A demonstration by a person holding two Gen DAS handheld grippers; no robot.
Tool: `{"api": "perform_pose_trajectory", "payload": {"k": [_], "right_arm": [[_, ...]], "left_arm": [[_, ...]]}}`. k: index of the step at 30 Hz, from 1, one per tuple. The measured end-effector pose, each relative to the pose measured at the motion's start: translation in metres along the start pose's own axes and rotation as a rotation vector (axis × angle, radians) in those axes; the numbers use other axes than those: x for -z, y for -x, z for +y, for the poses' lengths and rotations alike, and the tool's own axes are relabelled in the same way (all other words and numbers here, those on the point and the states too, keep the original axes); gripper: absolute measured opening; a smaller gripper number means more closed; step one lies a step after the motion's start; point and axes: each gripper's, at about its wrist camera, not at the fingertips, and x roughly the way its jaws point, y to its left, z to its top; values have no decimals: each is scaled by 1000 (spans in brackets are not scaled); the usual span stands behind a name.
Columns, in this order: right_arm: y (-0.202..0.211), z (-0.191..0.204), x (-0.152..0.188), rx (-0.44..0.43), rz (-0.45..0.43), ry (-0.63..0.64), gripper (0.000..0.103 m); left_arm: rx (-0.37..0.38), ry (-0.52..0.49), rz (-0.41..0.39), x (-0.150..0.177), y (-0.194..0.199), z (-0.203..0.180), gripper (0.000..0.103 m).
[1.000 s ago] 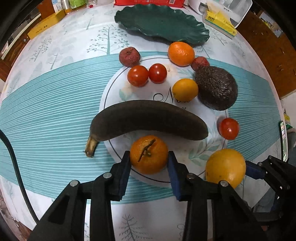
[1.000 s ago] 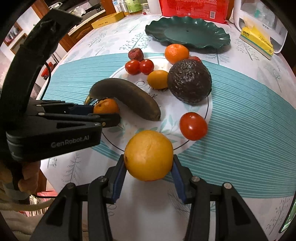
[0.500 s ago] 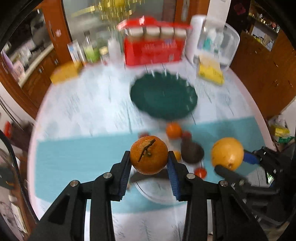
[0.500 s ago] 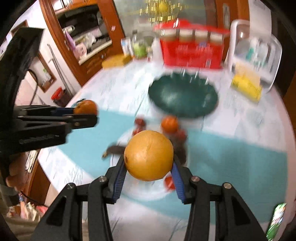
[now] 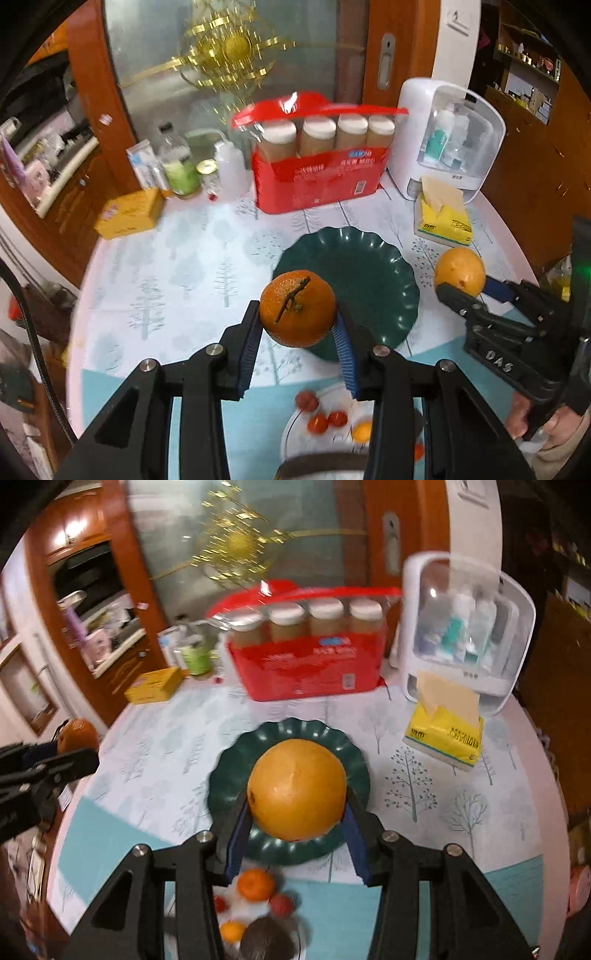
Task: Organize fruits
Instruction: 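Place the tangerine on the green plate with the left tool while the right tool places the orange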
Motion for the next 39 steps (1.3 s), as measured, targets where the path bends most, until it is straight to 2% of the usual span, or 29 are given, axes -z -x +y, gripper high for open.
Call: {"api": "perform_pose_trajectory", "payload": {"k": [3, 8, 15, 18, 20, 22, 23, 25, 32, 35, 39], "right_arm": [[-48, -9, 5, 34, 69, -48, 47], [-96, -15, 22, 49, 163, -81, 47], [-140, -14, 36, 54, 223, -78, 48], [-149, -12, 41, 63, 242, -67, 48], [-152, -11, 44, 75, 245, -60, 49], [-152, -10, 46, 86, 239, -54, 49], [-150, -9, 46, 87, 228, -51, 50], [-146, -8, 45, 104, 205, -42, 51], [-125, -8, 42, 123, 153, -41, 66], [-117, -3, 41, 124, 143, -32, 66], [-105, 2, 41, 129, 132, -35, 66]], "left_arm": [[31, 19, 34, 1, -51, 2, 37], [84, 11, 132, 18, -132, -1, 37], [117, -19, 212, 32, -194, -8, 37], [127, -36, 231, 34, -204, -9, 38], [118, -57, 232, 36, -208, -13, 43], [110, -70, 227, 37, -208, -15, 68], [97, -71, 213, 38, -207, -15, 70], [78, -62, 210, 38, -204, -12, 81], [98, -28, 201, 37, -189, -3, 82], [93, -14, 209, 39, -182, 0, 83], [125, 28, 215, 42, -170, 5, 83]]}}
